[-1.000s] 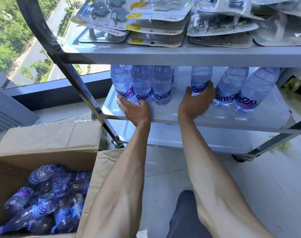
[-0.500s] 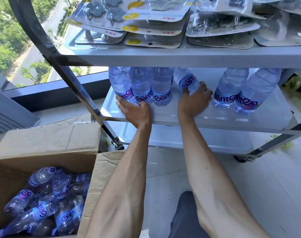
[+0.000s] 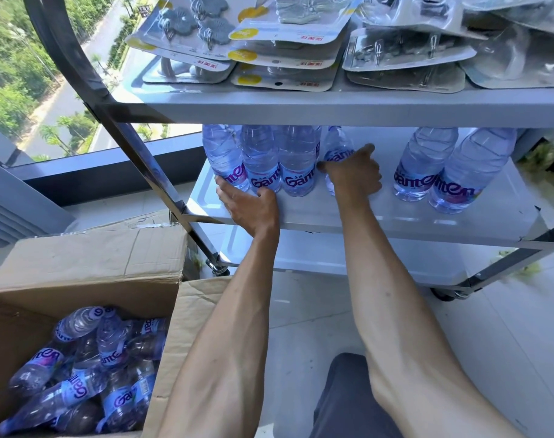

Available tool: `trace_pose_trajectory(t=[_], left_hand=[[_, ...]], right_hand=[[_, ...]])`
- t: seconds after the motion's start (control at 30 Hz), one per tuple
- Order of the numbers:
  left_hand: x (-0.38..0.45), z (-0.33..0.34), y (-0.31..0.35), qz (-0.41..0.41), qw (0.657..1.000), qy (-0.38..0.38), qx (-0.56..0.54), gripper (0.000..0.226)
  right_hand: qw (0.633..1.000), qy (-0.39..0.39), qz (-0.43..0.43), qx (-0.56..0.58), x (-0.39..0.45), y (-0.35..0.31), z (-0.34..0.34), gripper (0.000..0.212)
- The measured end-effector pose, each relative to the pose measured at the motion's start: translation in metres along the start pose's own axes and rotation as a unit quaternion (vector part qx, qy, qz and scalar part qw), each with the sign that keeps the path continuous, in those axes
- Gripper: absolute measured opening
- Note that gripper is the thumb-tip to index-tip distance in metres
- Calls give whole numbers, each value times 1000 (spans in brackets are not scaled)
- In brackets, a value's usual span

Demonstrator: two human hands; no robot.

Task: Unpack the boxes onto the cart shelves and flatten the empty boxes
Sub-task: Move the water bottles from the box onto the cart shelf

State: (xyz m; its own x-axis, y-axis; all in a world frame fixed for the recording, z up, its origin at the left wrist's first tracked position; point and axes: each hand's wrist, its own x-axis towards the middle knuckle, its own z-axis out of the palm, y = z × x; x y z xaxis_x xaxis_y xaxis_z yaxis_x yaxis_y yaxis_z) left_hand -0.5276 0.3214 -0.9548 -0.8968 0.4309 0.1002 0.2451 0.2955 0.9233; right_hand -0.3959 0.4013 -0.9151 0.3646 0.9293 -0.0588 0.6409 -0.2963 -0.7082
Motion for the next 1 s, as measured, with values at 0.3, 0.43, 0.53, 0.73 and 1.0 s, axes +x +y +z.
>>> trace_pose_trajectory(t=[0.3,0.43,0.53,0.73,1.0], left_hand=[[0,-1,1,7,1000,-3,4,90],[-2,-2,2,10,1000,-8,11,91],[-4,-1,4,7,1000,-18,14,93],[-2,-5,1,11,1000,-25,1,94],[0,-7,-3,12,999,-39,-9,96]], right_hand=[[938,13,62,340,0,39,1,59],[929,-25,-79,361,-14,46,-1,59],[926,-52,-175,329,-25,45,2,65],[938,-51,-204,275,-34,47,2,78],[910,296,-54,283,-35,80,-37,37]])
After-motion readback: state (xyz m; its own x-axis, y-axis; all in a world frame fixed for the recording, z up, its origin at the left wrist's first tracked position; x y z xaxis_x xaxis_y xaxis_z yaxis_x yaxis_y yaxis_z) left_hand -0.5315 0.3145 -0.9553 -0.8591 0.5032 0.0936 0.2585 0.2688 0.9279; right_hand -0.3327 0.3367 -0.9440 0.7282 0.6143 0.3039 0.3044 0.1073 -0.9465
